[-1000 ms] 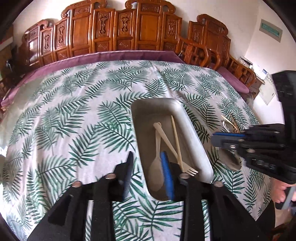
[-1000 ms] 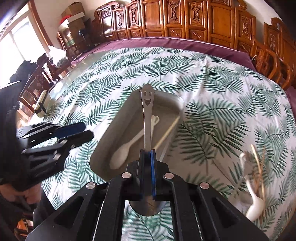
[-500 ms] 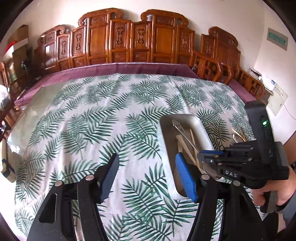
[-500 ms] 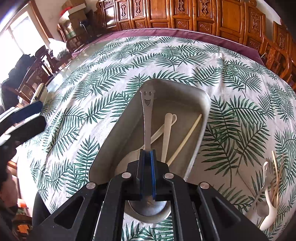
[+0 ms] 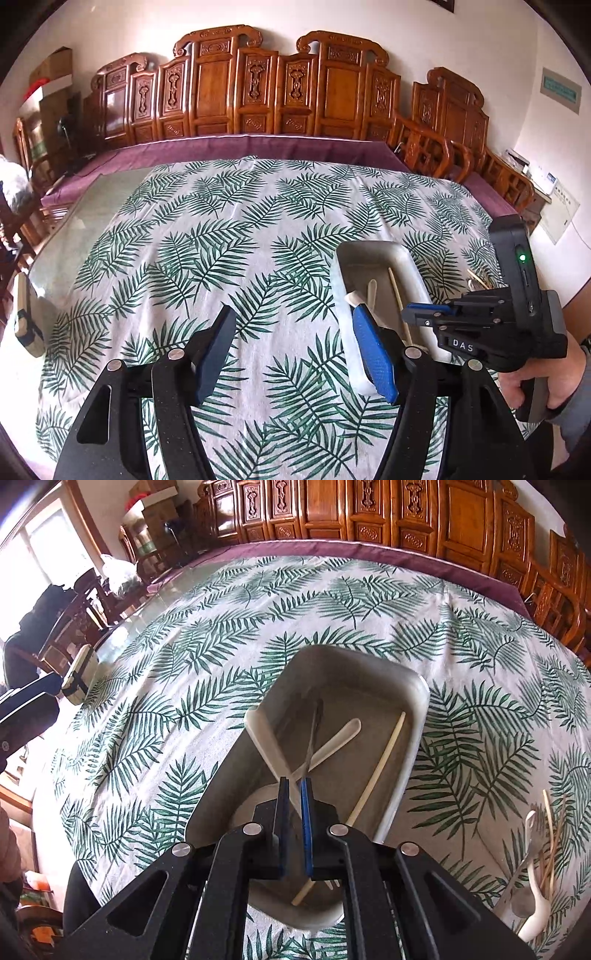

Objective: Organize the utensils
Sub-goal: 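Lower the smiley metal spoon into the tray and open the right gripper, then move both grippers to the pile and close the left gripper on a metal fork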

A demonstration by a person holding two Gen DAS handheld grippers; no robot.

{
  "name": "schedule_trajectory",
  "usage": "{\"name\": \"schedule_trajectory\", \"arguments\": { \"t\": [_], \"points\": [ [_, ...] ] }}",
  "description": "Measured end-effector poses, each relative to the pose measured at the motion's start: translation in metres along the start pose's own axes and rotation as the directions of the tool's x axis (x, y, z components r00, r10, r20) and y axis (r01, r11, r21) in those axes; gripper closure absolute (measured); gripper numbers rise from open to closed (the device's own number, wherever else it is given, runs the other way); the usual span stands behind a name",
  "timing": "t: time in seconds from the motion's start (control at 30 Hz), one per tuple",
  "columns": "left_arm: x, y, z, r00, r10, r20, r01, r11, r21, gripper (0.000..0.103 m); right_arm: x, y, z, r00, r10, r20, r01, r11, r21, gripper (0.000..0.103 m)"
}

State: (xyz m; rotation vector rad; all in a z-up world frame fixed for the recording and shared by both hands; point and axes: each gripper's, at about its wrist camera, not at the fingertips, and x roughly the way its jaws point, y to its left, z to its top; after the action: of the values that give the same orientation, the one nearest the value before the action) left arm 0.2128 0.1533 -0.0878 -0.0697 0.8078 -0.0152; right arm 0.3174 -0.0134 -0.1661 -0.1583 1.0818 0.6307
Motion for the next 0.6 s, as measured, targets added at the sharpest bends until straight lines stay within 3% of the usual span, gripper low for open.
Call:
{"name": "schedule_trajectory", "arguments": {
  "t": [0.37,0.43,0.6],
  "points": [
    [-0.008,-0.032,0.000,0.999,-0.046,0.005,0.046,0.998,0.049,0.039,-0.067,-0.027,-0.035,0.996,-0.027,0.089,0.024,0.999,0.032,0.095],
    [-0.008,-0.041,0.000,0.999,-0.054,0.009,0.053,0.997,0.059,0.032,-0.080,-0.036,-0.044,0.994,-0.040,0.099,0.036,0.998,0.044,0.095],
    [-0.003,-0.069,-0.002,0.995,-0.102,0.000,0.101,0.992,0.074,0.027,-0.106,-0.064,-0.067,0.991,-0.082,0.104,0.076,0.995,0.064,0.095]
  ]
}}
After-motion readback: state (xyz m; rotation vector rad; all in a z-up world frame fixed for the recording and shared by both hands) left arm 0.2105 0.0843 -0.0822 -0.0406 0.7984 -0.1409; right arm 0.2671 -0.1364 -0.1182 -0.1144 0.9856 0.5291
